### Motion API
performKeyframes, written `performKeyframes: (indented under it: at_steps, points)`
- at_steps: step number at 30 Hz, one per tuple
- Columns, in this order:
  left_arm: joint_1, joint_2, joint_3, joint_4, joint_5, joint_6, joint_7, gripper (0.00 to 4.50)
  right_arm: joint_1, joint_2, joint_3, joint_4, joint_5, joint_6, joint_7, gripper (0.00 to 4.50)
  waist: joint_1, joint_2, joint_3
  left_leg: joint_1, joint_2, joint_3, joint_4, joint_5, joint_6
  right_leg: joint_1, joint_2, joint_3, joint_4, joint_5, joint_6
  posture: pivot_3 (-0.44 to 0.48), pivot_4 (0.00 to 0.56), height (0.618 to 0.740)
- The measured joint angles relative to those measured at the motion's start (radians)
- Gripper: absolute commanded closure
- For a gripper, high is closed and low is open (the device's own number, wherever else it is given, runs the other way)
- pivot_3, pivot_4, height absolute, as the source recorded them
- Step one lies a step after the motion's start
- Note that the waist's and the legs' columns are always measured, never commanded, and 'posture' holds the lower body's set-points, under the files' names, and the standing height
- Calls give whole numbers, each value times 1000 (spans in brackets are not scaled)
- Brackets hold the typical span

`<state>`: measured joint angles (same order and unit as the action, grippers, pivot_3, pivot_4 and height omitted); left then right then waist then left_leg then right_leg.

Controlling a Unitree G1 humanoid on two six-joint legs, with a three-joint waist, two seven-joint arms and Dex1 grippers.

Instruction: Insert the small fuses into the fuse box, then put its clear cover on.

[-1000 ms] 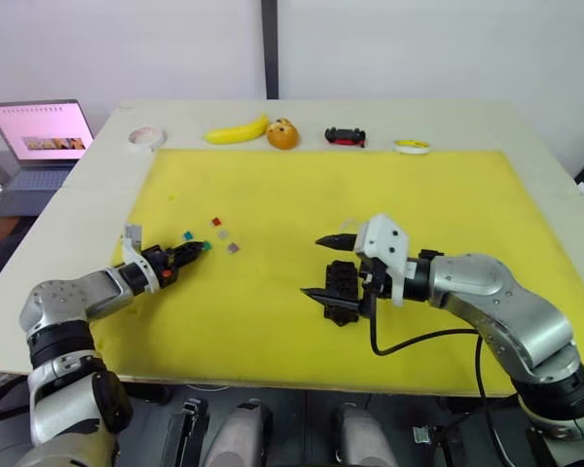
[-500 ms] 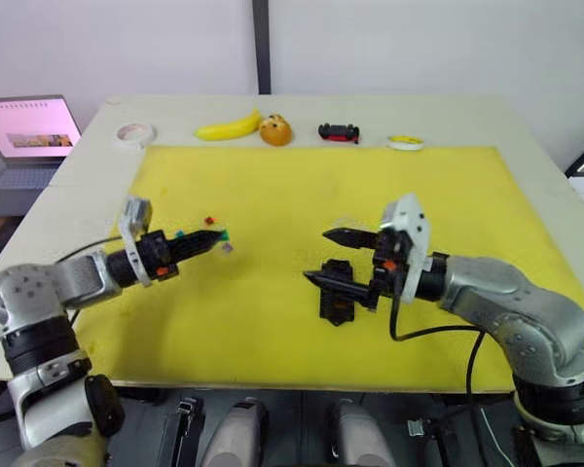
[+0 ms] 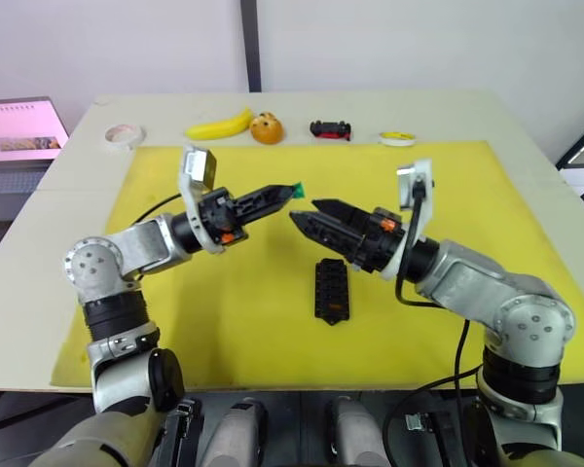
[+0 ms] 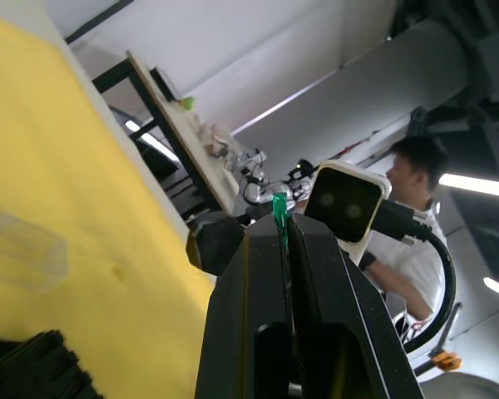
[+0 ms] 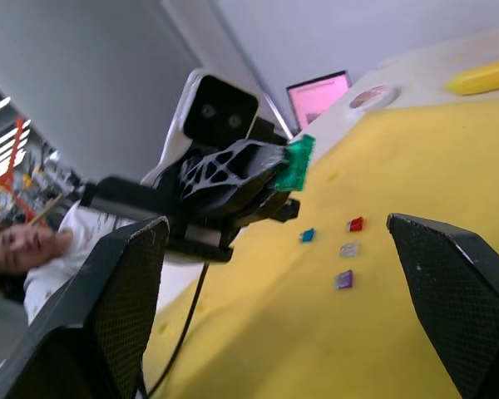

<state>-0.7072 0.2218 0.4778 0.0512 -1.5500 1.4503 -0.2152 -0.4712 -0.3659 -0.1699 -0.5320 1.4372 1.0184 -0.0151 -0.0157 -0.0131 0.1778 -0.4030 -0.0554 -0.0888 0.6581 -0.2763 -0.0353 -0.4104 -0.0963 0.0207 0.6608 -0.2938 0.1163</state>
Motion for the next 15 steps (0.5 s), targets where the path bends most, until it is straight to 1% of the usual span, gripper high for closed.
performKeyframes:
  at_steps: [4, 9, 12, 14, 15]
  points:
    - [30, -1, -51, -24, -86, -74, 68, 4489, -1, 1, 7, 9, 88, -49, -91, 0, 2, 0, 0, 0, 0, 0, 1, 0, 0, 0, 1, 0, 1, 0, 0, 0, 150, 740]
    - [47, 28, -119, -34, -174, -147, 121, 4489, -2, -10, 14, 9, 179, -113, -162, 0, 2, 0, 0, -1, 0, 0, 3, -3, 5, 0, 3, 0, 1, 0, 0, 0, 150, 740]
    - [52, 44, -157, -38, -220, -189, 141, 4500, -2, -19, 31, 9, 202, -136, -181, 839, 2, 0, 0, -1, 0, 0, 3, -3, 5, 0, 3, -1, 1, 0, 0, 0, 150, 740]
    - [69, 56, -184, -46, -248, -214, 154, 4500, -2, -31, 41, 9, 219, -151, -188, 1766, 1, 0, 0, -1, 0, 0, 3, -3, 5, 0, 3, -1, 1, 0, 0, 0, 150, 740]
    - [73, 60, -194, -48, -256, -223, 158, 4500, -2, -37, 45, 9, 220, -154, -190, 1766, 1, 0, 0, -1, 0, 0, 3, -3, 5, 0, 3, -1, 1, 0, 0, 0, 150, 740]
